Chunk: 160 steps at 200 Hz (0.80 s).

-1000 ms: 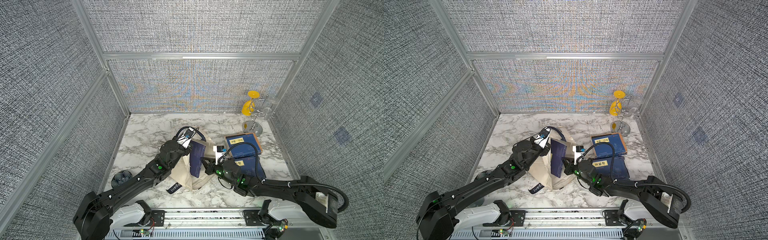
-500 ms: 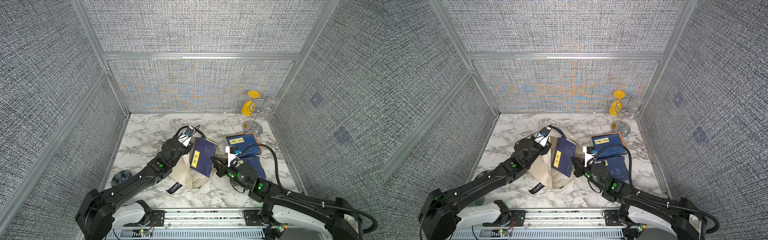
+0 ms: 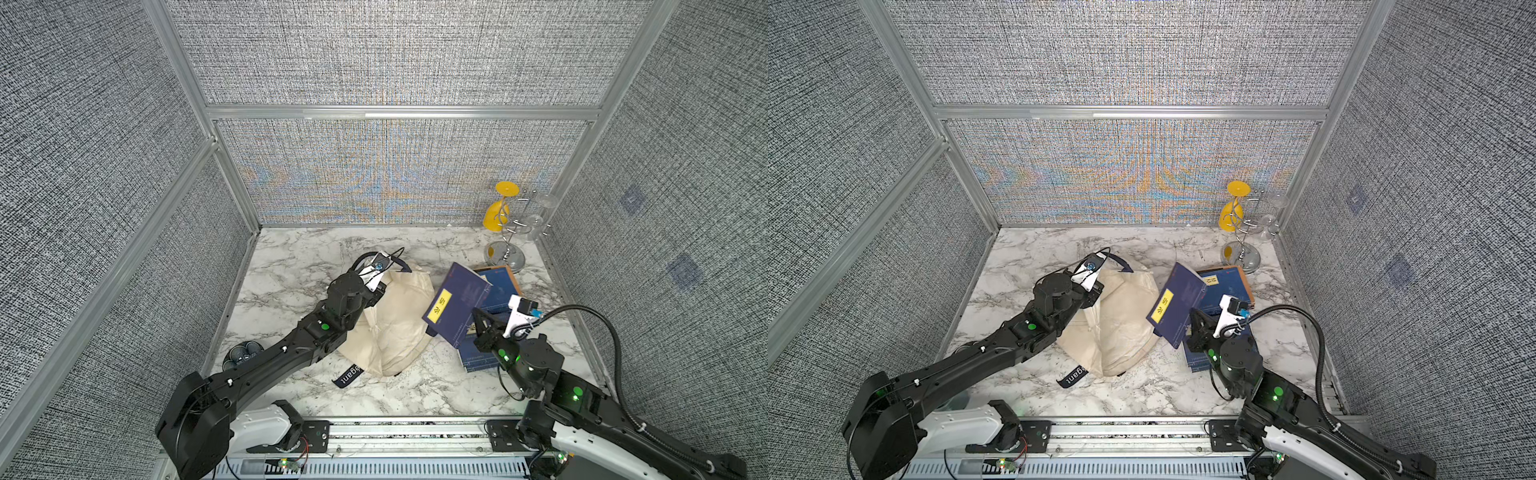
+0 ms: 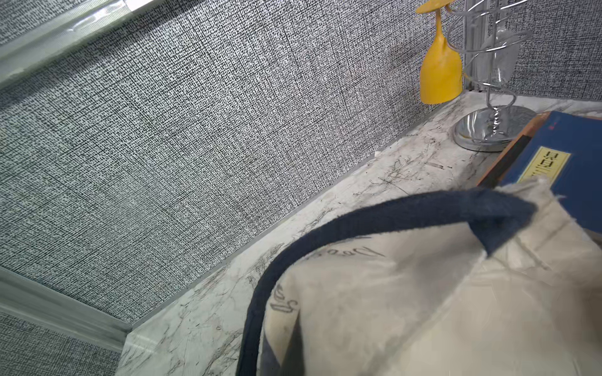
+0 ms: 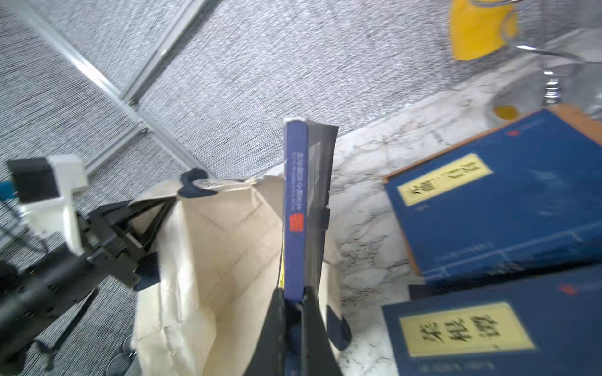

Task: Take out the books from the canvas bag
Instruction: Place the book on the book.

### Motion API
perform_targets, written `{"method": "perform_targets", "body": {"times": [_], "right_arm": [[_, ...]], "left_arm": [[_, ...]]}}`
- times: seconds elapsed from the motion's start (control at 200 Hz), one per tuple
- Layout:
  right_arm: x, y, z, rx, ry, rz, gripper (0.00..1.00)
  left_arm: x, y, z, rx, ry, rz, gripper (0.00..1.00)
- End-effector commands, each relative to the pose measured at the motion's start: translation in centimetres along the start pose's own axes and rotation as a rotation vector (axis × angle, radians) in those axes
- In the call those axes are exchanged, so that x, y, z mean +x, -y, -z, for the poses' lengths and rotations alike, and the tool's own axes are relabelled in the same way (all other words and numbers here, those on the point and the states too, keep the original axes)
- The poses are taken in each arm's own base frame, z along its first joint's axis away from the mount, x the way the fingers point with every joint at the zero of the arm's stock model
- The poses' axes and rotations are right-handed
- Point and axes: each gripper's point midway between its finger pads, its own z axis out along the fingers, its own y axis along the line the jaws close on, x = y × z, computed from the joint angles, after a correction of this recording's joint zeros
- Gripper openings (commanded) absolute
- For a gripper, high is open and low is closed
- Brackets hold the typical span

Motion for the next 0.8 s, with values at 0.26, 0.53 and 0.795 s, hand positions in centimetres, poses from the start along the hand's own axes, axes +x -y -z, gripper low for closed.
{"method": "perform_targets", "body": {"times": [0.26, 0.53, 0.795], "right_arm": [[-0.3, 10.4, 4.2, 0.394, 0.104, -0.191, 0.0], [2.2, 12.7, 4.2, 0.526, 0.074, -0.273, 0.0], [4.7, 14.5, 4.3, 0.645, 0.056, -0.389, 0.0]], "left_arm": [[-0.5, 0.3, 0.5, 0.038, 0.019, 0.001, 0.0], [-0.7, 0.4, 0.7, 0.048, 0.027, 0.006, 0.0], [-1.0, 0.4, 1.0, 0.055, 0.038, 0.011, 0.0]]}}
